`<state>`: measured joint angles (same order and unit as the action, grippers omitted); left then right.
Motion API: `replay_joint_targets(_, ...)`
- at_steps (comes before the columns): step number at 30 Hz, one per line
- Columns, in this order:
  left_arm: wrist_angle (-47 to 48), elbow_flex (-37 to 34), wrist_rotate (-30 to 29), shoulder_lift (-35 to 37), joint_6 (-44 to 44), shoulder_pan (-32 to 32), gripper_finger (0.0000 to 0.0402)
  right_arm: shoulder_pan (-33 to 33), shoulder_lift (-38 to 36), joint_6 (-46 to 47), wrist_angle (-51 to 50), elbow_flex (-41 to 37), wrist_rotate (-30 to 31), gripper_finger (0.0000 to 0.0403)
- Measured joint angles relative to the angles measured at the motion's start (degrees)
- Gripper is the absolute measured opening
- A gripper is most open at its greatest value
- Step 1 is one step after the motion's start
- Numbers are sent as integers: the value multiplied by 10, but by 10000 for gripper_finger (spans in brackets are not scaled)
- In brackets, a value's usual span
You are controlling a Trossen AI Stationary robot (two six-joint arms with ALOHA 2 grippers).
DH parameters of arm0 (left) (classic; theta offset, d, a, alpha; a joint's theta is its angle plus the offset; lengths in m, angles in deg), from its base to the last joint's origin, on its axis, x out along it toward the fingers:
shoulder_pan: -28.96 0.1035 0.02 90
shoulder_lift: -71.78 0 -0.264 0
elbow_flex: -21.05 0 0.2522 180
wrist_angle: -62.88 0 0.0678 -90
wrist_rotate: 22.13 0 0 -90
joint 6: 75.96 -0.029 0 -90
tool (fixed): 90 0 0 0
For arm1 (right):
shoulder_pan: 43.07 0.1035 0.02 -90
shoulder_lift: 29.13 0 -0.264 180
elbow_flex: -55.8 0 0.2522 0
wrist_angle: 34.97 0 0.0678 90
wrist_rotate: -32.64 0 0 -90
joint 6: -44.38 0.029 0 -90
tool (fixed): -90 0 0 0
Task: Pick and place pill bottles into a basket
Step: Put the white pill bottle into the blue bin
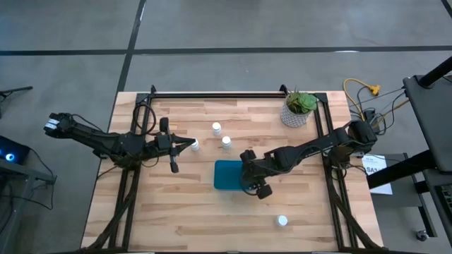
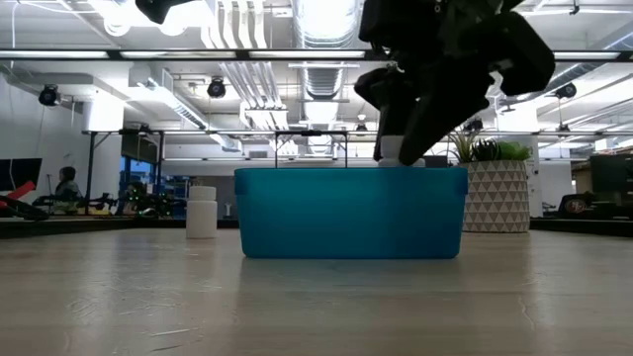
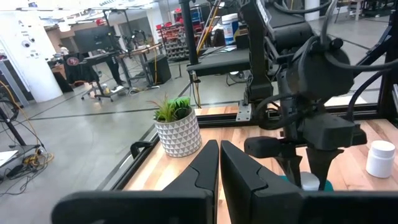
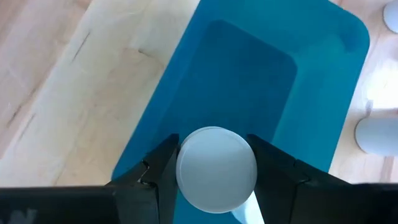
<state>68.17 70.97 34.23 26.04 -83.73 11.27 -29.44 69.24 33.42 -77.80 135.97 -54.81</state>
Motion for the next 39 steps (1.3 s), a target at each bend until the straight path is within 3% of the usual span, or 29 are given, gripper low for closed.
replay_joint_targets(30,0,0,0,0,0,0,0,-4,-1,16,54,-49,-39,151)
replay_joint_targets(39,-18,-1,-5,-32,-20,1,0,-4,-1,18,54,-50,-41,153)
